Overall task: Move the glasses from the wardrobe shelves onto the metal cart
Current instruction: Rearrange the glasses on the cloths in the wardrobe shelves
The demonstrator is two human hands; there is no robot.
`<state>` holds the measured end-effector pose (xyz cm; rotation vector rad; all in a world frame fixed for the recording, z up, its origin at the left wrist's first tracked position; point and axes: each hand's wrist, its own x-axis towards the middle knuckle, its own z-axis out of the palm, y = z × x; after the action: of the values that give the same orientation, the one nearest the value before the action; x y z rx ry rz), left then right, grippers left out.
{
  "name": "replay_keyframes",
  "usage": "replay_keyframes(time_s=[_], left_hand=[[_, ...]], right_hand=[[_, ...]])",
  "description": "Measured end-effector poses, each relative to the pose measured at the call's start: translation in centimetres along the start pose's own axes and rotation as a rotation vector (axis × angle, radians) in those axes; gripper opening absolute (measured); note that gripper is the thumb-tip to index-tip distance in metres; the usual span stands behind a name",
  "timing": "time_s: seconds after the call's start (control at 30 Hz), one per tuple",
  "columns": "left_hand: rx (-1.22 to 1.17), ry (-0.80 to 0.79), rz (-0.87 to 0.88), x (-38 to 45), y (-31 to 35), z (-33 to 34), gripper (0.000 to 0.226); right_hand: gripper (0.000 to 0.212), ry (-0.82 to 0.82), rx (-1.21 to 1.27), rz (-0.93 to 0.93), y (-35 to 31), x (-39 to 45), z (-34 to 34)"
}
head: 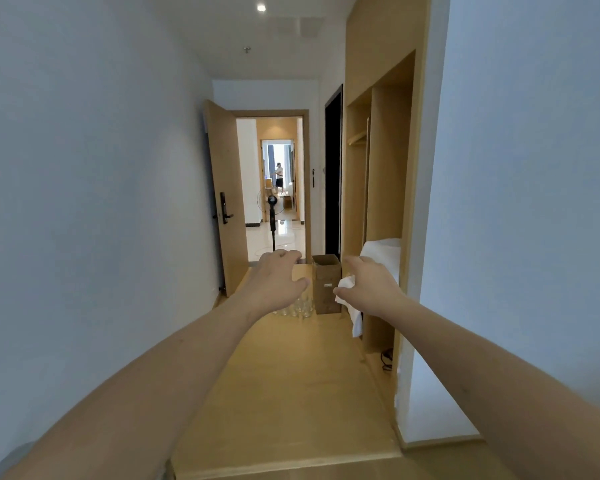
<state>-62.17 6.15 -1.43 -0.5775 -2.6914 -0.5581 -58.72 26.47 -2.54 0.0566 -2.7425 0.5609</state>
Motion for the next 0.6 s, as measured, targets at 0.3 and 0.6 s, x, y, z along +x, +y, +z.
replay_keyframes(time_s=[0.3, 0.6], left_hand=[[-0.032, -0.03, 0.005, 6.2, -6.6, 3.0, 0.061], [-0.016, -0.043, 0.007, 14.5, -8.6, 8.3, 0.063]], right_hand=[[0.07, -0.024, -0.044, 0.004, -0.9, 6.5, 4.8], [0.064, -0.041, -0.04, 0.005, 3.5, 15.6, 7.1]])
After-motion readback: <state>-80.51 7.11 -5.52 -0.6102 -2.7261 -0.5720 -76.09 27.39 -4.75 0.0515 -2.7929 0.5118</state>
